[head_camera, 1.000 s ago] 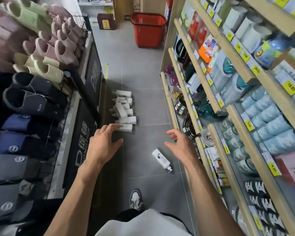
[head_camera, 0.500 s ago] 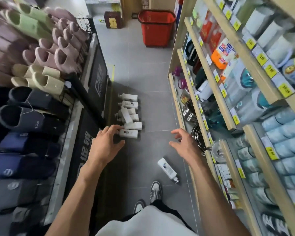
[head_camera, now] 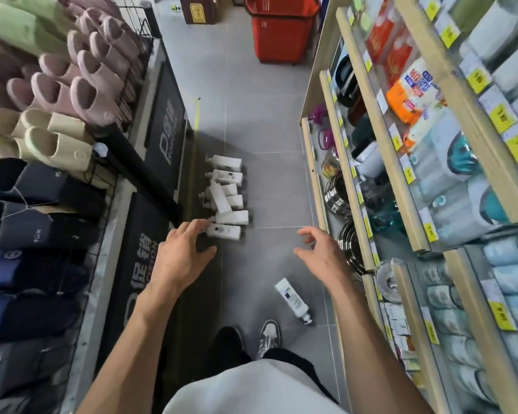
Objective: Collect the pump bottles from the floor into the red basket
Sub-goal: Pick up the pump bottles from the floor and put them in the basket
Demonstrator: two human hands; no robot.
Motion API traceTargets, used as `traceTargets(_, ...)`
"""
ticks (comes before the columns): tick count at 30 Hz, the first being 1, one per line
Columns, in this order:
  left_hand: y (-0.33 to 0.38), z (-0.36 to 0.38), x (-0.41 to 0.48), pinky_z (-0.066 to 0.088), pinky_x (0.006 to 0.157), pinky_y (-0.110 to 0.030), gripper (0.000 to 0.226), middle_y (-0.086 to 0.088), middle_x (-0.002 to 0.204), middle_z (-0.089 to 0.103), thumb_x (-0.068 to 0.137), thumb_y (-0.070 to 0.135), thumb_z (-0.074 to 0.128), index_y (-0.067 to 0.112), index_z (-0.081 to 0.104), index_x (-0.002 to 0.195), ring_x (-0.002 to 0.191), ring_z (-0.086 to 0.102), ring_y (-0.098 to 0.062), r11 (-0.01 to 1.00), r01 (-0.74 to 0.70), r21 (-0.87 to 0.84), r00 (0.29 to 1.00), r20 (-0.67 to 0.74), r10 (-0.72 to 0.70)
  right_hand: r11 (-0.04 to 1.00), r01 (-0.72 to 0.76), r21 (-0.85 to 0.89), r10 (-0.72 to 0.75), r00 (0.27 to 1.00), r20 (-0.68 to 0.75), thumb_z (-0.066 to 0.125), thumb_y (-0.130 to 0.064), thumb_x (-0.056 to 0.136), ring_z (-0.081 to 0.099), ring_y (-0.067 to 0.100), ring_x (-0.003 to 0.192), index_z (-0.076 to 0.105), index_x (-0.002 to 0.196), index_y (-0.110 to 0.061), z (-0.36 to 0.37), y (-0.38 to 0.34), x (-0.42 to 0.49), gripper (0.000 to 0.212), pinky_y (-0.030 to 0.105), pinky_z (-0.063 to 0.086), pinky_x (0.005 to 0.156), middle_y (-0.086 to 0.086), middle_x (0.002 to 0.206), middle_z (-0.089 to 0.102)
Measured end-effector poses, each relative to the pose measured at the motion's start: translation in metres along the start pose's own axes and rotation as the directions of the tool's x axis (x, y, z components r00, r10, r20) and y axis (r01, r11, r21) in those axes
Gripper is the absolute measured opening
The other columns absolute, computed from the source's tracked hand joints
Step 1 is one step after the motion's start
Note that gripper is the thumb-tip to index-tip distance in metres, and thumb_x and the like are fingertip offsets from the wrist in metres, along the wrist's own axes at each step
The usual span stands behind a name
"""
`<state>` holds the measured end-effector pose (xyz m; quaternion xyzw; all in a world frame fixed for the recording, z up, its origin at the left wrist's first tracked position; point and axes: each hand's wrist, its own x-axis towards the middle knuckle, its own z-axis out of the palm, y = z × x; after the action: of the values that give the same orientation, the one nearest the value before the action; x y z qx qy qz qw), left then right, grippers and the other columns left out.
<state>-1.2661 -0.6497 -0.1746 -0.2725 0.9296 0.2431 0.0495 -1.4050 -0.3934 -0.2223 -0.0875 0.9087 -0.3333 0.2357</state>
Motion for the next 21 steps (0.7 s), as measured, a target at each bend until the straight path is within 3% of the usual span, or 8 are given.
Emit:
traceTargets(8,-0.041,0.020,0.061,0.054,0.091,-0.051,0.053,0.001,0.129,0.061,0.090,0.031,0.073,0.031,0.051,0.137,0.111,0.060,-0.024,1.000,0.008,-0.025,0.998,0.063,-0.007,0.995,-0.097,0.000,0.096,0.995,0.028,0.076,-0.019,0.086,0.061,0.016,0.101,0.064,0.121,-0.027,0.026,-0.010,0.050,0.038,0.034,0.051,0.087,-0.005,0.111,0.064)
traceTargets(14,-0.078,0.029,0.129,0.053,0.095,-0.050,0.053,-0.001,0.130,0.062,0.089,0.030,0.074,0.028,0.052,0.138,0.119,0.058,-0.028,1.000,0.008,-0.019,0.995,0.102,-0.006,0.972,-0.232,-0.030,0.232,0.972,0.017,0.077,-0.017,0.088,0.062,0.016,0.104,0.063,0.127,-0.026,0.028,-0.010,0.095,0.042,0.037,0.054,0.088,-0.005,0.113,0.062)
traceTargets(18,-0.096,0.040,0.172,0.047,0.100,-0.051,0.055,-0.002,0.132,0.061,0.090,0.037,0.072,0.027,0.051,0.140,0.123,0.056,-0.029,0.999,0.015,0.048,0.983,0.180,-0.024,0.944,-0.329,0.006,0.329,0.944,-0.021,0.078,-0.016,0.086,0.065,0.018,0.105,0.062,0.122,-0.031,0.035,-0.004,0.117,0.041,0.047,0.058,0.091,-0.010,0.110,0.060)
traceTargets(21,-0.103,0.053,0.200,0.042,0.104,-0.051,0.057,-0.002,0.134,0.059,0.090,0.040,0.072,0.028,0.049,0.142,0.125,0.053,-0.029,0.997,0.004,0.071,0.972,0.235,-0.021,0.931,-0.364,-0.006,0.364,0.931,-0.020,0.076,-0.018,0.089,0.062,0.017,0.106,0.060,0.126,-0.027,0.043,0.001,0.131,0.042,0.039,0.052,0.093,-0.010,0.113,0.058)
